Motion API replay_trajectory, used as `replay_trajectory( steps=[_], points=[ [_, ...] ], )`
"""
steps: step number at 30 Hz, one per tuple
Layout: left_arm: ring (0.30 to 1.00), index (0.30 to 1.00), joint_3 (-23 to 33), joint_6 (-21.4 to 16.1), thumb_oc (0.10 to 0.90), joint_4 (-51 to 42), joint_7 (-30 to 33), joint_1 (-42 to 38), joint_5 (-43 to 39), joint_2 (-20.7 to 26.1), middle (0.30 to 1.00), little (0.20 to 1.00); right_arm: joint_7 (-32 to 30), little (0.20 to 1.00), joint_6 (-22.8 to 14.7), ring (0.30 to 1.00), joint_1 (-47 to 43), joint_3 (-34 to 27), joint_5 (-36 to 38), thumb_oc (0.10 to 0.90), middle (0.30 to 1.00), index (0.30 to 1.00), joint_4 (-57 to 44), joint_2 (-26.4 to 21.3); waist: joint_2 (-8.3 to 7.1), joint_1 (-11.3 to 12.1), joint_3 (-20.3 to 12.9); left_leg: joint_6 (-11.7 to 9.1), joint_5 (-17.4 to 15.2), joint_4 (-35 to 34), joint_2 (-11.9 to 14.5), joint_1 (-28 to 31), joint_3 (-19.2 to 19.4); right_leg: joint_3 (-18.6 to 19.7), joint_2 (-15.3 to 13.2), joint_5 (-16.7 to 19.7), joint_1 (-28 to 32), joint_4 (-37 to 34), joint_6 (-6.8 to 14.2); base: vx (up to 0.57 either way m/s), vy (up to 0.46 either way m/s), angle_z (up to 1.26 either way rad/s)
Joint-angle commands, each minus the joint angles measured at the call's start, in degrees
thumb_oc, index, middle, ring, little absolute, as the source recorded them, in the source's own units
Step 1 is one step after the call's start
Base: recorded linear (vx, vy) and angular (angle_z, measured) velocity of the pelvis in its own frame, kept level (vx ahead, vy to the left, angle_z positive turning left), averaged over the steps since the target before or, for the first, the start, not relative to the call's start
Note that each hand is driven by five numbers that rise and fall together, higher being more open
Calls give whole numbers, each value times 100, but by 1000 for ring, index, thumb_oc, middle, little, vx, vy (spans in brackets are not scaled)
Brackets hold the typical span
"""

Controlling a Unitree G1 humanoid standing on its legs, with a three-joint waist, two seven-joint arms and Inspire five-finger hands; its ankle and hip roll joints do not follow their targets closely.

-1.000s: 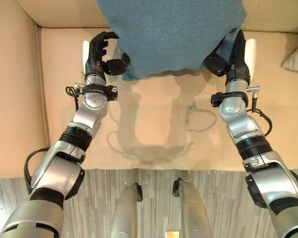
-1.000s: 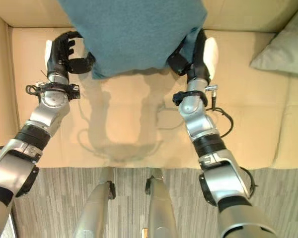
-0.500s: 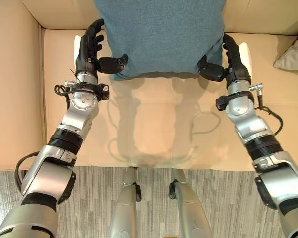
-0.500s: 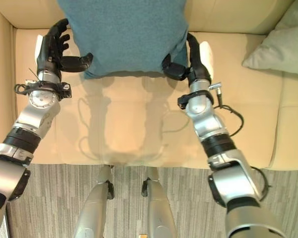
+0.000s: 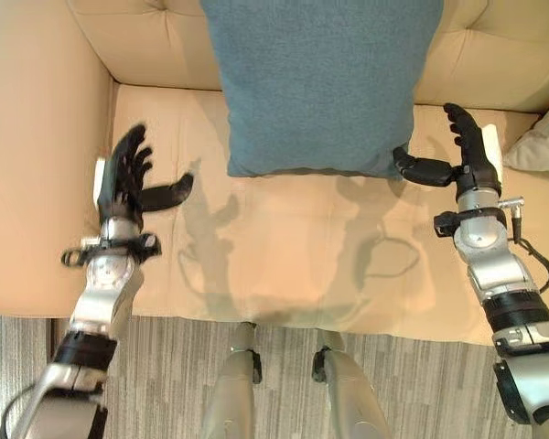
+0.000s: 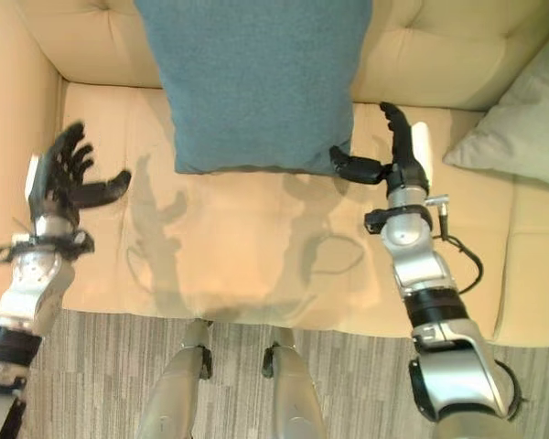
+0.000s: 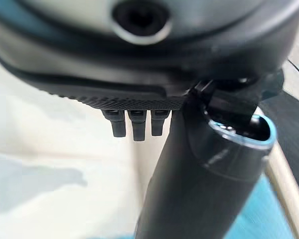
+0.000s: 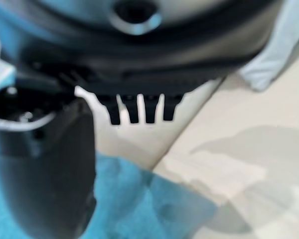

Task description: Pick up all the scattered cushions and arrange them neatly on the sofa.

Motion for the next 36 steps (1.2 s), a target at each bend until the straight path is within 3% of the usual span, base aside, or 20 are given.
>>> replay_trajectory(
  steps=[1, 11, 17, 26, 36],
  points=[
    [900, 900, -7, -472, 800, -3, -331, 107, 110, -51, 900, 900, -214, 900, -359, 900, 46, 119, -99, 800, 900, 900, -92, 56, -291, 127, -876, -80, -663, 7, -150, 53, 201, -81, -360, -772, 146, 30, 447, 10, -22, 4],
    [900, 900, 98, -379, 800, -78, -747, 1587, -305, -568, 900, 900, -224, 900, -347, 900, -210, 391, -16, 800, 900, 900, 381, 432, -171, 576, -847, -102, -620, 7, -122, 194, 108, -235, -322, -921, 415, 30, 396, 18, -30, 6],
    [900, 900, 109, -283, 800, -114, -930, 1915, -300, -635, 900, 900, -239, 900, -294, 900, 338, 166, -174, 800, 900, 900, 251, 310, -195, 632, -898, -116, -641, 7, -99, 425, 34, -372, -293, -1052, 751, 30, 374, 22, -32, 17],
    [900, 900, 112, -33, 800, 118, -1070, 2310, -37, -823, 900, 900, 62, 900, -239, 900, 1715, -395, -241, 800, 900, 900, -42, 194, -333, 353, -1134, -75, -817, 7, -31, 1040, 87, -444, -247, -1265, 1377, 30, 362, 17, -16, 6],
    [900, 900, 181, 302, 800, 980, -1138, 2641, 941, -1195, 900, 900, 770, 900, -329, 900, 3237, -789, -222, 800, 900, 900, -373, 601, -346, -22, -1606, -65, -989, 7, 111, 1819, 246, -346, -113, -1488, 2093, 55, 293, 6, -25, -11]
  ],
)
